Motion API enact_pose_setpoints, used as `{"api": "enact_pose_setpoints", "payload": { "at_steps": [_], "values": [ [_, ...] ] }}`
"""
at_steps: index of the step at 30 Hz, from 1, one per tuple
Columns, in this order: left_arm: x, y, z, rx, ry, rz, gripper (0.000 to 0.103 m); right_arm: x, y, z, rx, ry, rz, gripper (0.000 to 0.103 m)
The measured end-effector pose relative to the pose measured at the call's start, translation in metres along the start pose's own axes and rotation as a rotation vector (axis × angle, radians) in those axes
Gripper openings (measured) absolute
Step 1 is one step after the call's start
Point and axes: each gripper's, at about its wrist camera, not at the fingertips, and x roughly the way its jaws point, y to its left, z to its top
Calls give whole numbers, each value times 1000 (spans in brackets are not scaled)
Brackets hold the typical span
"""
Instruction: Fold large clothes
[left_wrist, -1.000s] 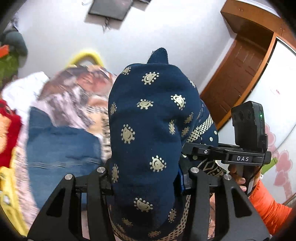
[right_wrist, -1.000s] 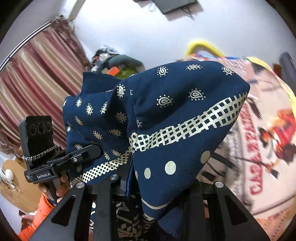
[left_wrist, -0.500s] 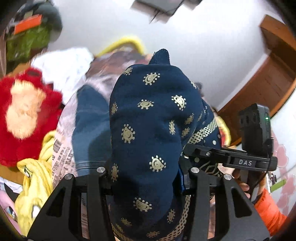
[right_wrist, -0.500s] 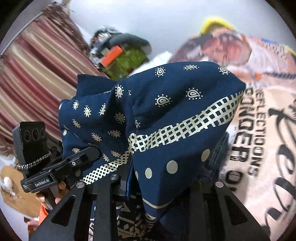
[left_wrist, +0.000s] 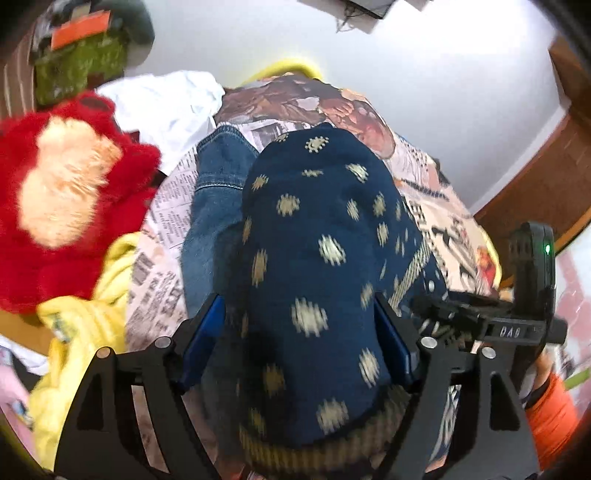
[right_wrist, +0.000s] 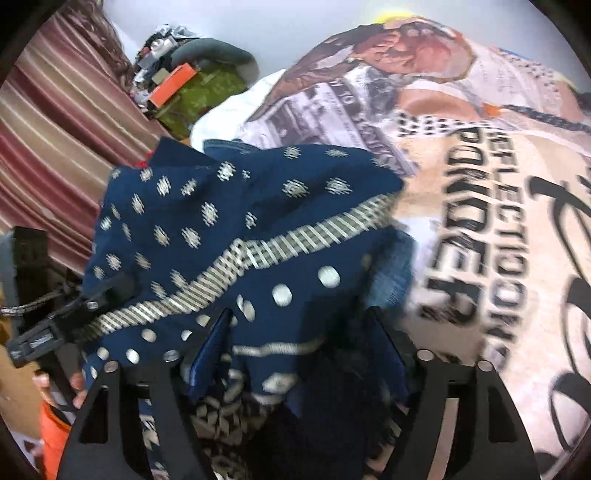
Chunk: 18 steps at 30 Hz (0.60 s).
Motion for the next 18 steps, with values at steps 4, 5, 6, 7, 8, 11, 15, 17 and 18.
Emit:
{"api": "enact_pose_setpoints", "payload": {
  "at_steps": [4, 5, 6, 7, 8, 11, 15, 17, 18],
  "values": [
    [-28, -14, -20, 56, -32, 34, 87, -23, -6, -24, -11, -4, -35, 77],
    [-33, -15, -25, 65, -33, 45, 91, -29, -8, -29, -11, -7, -42, 77],
    [-38, -17, -34, 75, -32, 61, 93, -37, -10, -35, -15, -11, -54, 77],
    [-41, -19, -43, 83, -23, 78, 93, -44, -12, -40, -20, -14, -68, 77],
    [-43, -20, -51, 83, -15, 85, 93, -51, -12, -45, -27, -16, -85, 77],
    [-49, -18, -71, 52, 5, 91, 93, -70, -10, -61, -69, -12, -158, 77],
    [-61, -28, -94, 77, 38, 192, 92, -100, 5, -87, -160, -15, -246, 77],
    [-77, -39, -100, 102, 11, 219, 92, -123, 18, -98, -187, -57, -242, 77],
    [-88, -44, -101, 105, -11, 222, 92, -138, 26, -104, -198, -88, -228, 77]
  ]
}}
